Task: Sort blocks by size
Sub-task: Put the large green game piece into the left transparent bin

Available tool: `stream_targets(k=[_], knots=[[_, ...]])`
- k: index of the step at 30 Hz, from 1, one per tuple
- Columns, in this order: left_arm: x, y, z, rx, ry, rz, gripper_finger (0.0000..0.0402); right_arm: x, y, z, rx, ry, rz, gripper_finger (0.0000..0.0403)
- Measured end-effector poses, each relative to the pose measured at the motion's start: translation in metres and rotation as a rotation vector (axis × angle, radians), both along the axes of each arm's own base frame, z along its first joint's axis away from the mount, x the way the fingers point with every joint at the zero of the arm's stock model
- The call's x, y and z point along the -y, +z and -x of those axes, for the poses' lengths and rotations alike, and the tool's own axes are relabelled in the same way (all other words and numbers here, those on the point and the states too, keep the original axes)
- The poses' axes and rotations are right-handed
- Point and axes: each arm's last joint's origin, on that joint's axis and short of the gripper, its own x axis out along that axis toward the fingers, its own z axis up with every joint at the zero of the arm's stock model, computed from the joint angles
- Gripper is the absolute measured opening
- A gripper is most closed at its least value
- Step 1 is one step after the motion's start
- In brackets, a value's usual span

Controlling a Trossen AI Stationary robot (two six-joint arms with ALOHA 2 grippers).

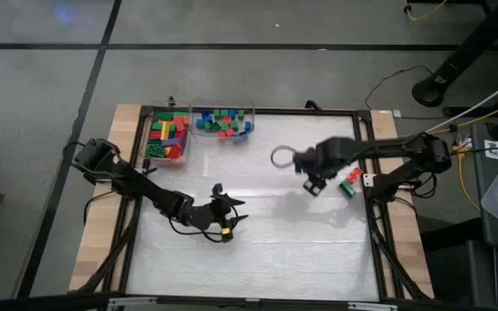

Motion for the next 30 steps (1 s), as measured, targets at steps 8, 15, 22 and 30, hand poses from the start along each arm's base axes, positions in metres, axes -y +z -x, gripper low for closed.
stream_targets(k=[8, 15, 22, 30], knots=[[0.003, -0.006, -0.001, -0.007, -0.012, 0.018, 0.0200, -0.034, -0.048, 0.026, -0.196, -0.050, -0.016, 0.0241], [0.003, -0.006, -0.002, 0.000, -0.016, 0.012, 0.0200, -0.038, -0.075, 0.047, -0.316, -0.121, -0.001, 0.0241], [0.003, -0.005, -0.002, 0.006, -0.015, 0.017, 0.0200, -0.037, -0.096, 0.063, -0.390, -0.139, -0.029, 0.0241], [0.004, -0.005, -0.002, 0.009, -0.015, 0.019, 0.0200, -0.038, -0.106, 0.060, -0.322, -0.132, -0.061, 0.0230]])
